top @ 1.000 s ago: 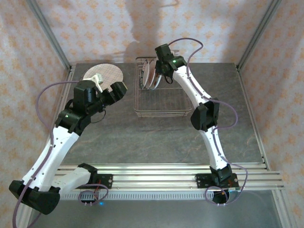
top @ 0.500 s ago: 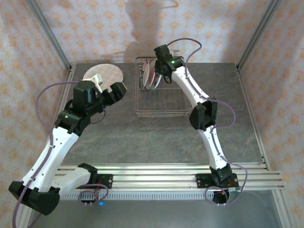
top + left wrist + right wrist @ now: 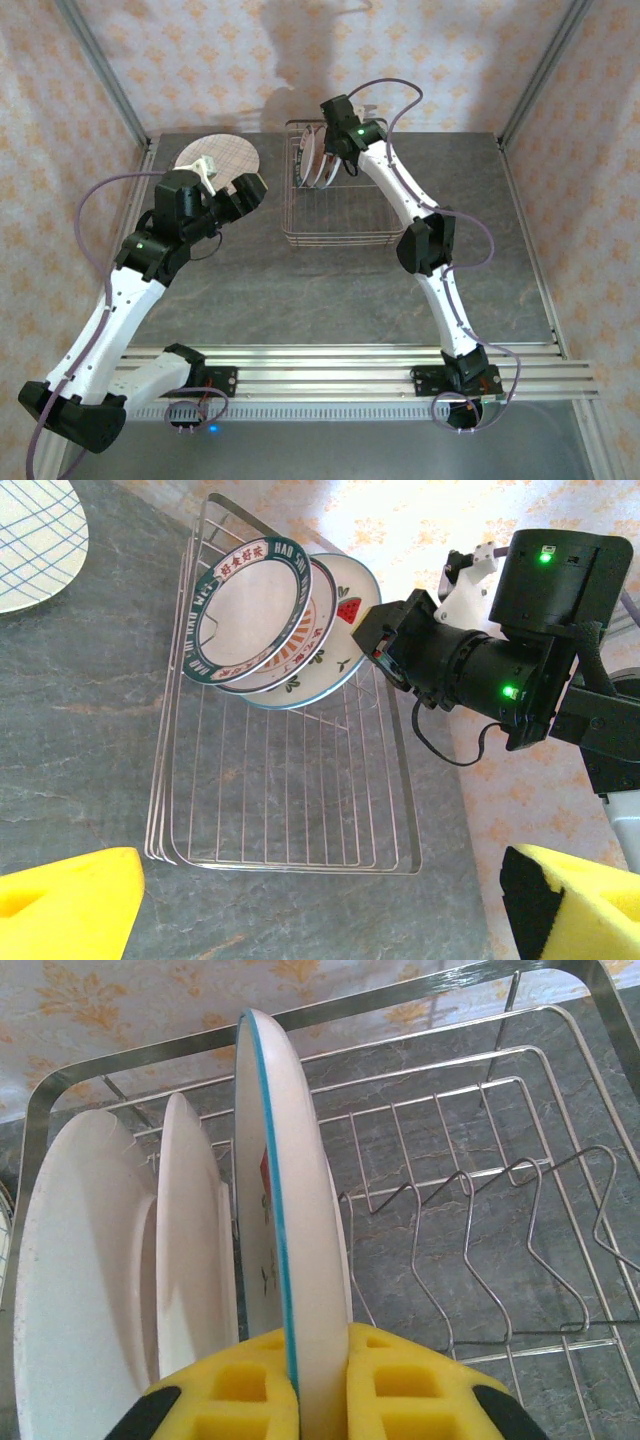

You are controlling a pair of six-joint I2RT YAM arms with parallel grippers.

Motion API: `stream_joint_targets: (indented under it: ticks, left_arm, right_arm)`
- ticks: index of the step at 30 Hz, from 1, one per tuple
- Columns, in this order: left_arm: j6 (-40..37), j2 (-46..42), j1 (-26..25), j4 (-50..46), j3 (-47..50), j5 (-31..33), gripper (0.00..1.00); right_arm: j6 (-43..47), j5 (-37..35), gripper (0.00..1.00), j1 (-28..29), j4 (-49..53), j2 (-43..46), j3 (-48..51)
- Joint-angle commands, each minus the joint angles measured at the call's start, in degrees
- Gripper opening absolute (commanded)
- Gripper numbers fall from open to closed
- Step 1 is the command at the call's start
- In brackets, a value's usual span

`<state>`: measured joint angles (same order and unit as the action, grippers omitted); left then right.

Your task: Unload the plates from the dish rack

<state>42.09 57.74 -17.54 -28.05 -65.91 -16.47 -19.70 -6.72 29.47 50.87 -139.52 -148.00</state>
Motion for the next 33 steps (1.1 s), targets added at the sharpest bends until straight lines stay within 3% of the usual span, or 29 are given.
stream_joint_targets:
  ticks: [1, 15, 33]
  left_arm:
    - [-0.3, -0.4, -0.2, -0.9, -0.1, -0.1, 0.92]
    - [1.0, -0.6, -0.2, 0.9, 0.9, -0.1, 0.92]
    - [1.6, -0.4, -0.2, 3.0, 0.8, -1.1, 0.93]
  right_arm:
    - [-0.5, -3.2, 0.00, 0.6, -2.5, -0.3, -3.6]
    - [0.8, -15.9, 0.00, 3.6, -1.9, 0.7, -6.7]
    - [1.8, -22.3, 0.00, 4.7, -0.7, 3.7, -6.6]
